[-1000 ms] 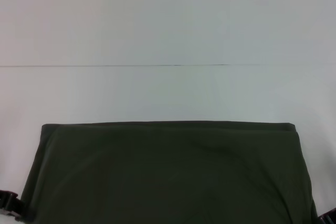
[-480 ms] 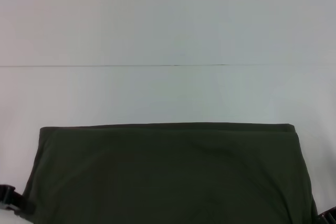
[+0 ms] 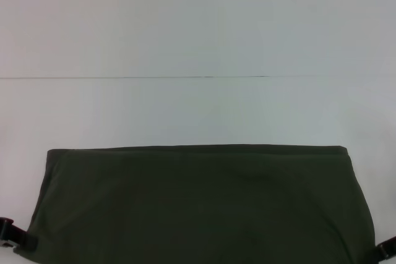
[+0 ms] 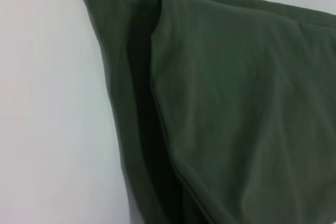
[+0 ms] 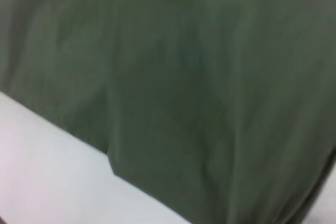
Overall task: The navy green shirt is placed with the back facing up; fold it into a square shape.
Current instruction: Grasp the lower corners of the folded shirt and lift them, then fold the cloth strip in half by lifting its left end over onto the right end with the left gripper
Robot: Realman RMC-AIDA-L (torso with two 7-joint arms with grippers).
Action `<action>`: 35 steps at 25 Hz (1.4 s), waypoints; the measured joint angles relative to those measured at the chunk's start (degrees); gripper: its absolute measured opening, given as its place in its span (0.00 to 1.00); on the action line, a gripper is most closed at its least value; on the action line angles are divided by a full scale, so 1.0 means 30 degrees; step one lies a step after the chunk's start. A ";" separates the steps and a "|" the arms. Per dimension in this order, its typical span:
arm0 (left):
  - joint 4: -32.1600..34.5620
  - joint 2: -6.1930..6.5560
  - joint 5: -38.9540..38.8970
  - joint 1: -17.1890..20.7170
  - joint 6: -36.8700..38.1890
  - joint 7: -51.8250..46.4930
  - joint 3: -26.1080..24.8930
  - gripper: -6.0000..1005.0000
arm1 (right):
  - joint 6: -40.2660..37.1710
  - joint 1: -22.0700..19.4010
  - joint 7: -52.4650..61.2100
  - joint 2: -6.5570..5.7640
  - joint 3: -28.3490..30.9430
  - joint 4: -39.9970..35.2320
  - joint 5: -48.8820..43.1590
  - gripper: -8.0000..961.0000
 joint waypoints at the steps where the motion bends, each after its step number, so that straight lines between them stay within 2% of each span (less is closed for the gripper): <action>1: -0.0001 -0.0006 0.0002 0.0015 -0.0012 0.0006 -0.0009 0.03 | -0.0151 -0.0007 -0.0046 -0.0131 0.0373 -0.0145 0.0005 0.33; 5: -0.0010 -0.0035 -0.0059 0.0090 -0.0098 -0.0004 -0.0116 0.05 | -0.0422 -0.0034 -0.0698 -0.0620 0.2246 -0.0693 0.0397 0.49; 8: 0.0004 -0.0056 -0.0108 0.0123 -0.0118 -0.0096 -0.0196 0.06 | -0.0834 -0.0092 -0.2210 -0.0944 0.4214 -0.0672 0.2208 0.64; 10: 0.0054 -0.0099 -0.0137 0.0128 -0.0091 -0.0068 -0.0438 0.06 | -0.1169 -0.0229 -0.3623 -0.1059 0.5004 -0.0245 0.4232 0.73; 13: 0.0078 -0.0120 -0.0205 0.0176 -0.0066 -0.0038 -0.0708 0.07 | -0.1205 -0.0463 -0.6928 -0.0970 0.5034 0.0895 0.7161 0.84; 15: 0.0082 -0.0120 -0.0261 0.0232 -0.0100 -0.0163 -0.1042 0.16 | -0.1339 -0.0479 -0.9850 -0.0574 0.4949 0.1804 0.8279 0.92; 21: 0.0178 -0.0129 -0.0217 0.0365 -0.0427 -0.0753 -0.1671 0.41 | -0.0605 -0.0170 -1.6422 0.1314 0.4397 0.2644 0.8935 0.91; 24: 0.0244 -0.0169 -0.0105 0.0493 -0.1051 -0.1140 -0.1668 0.53 | 0.0339 -0.0082 -1.8316 0.2006 0.3840 0.2782 0.8955 0.91; 26: 0.0357 -0.0176 -0.0137 0.0543 -0.1222 -0.1354 -0.1688 0.60 | 0.1007 -0.0005 -1.9766 0.2225 0.3331 0.3338 0.8985 0.91; 29: 0.0464 -0.0115 -0.0288 0.0562 -0.1423 -0.1702 -0.1917 0.71 | 0.1943 0.0284 -2.1175 0.2250 0.2593 0.4260 0.9022 0.91; 35: 0.0340 -0.0046 -0.0385 0.0203 -0.1420 -0.1755 -0.3064 0.72 | 0.4792 0.1128 -2.2944 0.2399 0.0510 0.6154 0.9168 0.91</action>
